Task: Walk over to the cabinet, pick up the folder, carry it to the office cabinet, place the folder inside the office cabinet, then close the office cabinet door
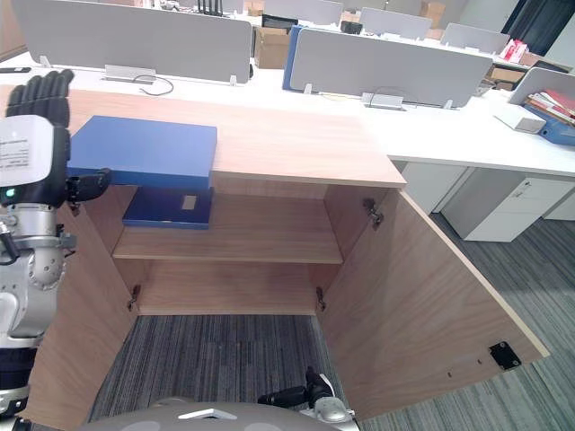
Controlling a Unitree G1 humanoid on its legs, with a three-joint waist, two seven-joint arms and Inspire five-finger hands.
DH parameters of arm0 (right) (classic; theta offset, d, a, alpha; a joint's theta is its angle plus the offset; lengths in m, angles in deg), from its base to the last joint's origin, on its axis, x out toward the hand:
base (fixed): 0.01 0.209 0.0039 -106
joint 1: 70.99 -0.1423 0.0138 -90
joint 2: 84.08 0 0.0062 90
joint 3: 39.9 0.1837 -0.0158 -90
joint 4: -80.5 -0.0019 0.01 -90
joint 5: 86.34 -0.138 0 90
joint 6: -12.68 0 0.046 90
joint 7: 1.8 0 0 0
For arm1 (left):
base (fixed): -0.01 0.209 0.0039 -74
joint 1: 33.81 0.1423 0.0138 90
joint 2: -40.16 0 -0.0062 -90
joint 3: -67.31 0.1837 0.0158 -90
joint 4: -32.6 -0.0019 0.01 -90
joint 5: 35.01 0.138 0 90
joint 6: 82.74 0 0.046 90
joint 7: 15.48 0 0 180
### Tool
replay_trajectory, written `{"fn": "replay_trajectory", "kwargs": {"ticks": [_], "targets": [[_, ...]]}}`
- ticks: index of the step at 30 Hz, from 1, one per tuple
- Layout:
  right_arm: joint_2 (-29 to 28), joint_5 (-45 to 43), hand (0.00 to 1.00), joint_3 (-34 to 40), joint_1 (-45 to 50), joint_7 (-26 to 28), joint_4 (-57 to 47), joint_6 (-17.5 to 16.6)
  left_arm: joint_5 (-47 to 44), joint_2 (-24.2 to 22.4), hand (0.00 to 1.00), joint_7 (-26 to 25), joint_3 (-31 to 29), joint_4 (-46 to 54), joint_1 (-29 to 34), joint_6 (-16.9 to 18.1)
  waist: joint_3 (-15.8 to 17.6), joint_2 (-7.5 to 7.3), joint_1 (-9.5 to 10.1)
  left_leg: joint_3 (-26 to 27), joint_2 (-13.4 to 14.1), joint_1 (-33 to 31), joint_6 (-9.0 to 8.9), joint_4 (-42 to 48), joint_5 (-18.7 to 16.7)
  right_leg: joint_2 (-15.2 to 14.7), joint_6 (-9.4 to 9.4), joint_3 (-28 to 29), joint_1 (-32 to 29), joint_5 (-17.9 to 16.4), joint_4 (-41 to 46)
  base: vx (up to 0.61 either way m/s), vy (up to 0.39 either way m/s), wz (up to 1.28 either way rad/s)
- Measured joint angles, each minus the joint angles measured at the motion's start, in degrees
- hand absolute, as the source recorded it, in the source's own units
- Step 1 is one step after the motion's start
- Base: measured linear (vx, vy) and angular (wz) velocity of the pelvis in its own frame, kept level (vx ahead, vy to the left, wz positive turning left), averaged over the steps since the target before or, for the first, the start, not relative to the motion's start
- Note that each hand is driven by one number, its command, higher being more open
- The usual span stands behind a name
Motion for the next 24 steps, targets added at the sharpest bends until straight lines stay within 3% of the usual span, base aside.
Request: {"fn": "replay_trajectory", "kwargs": {"ticks": [16, 24], "targets": [[-0.10, -0.08, 1.00, -1.43, 1.72, 0.02, -1.62, 0.06, 0.14, 2.40, 1.00, 4.59, 13.17, -4.27, -6.09, 4.88, -3.62, -0.20, -0.24, 1.52, -0.08, -0.02, 0.20, -0.23, 0.14, -0.14, 0.05, 1.54, -1.19, 0.01, 0.76, -0.01, 0.009, -0.04], [-0.16, -0.07, 1.00, -1.18, 2.11, -0.01, -1.60, 0.42, 1.53, 3.00, 1.00, 6.75, 14.77, -4.73, -6.09, 6.34, -4.68, -0.18, -0.24, 1.55, -0.27, 0.26, 0.45, -0.92, 0.53, -0.34, 0.06, 1.54, -1.31, 0.01, 0.85, 0.00, 0.000, 0.00]]}}
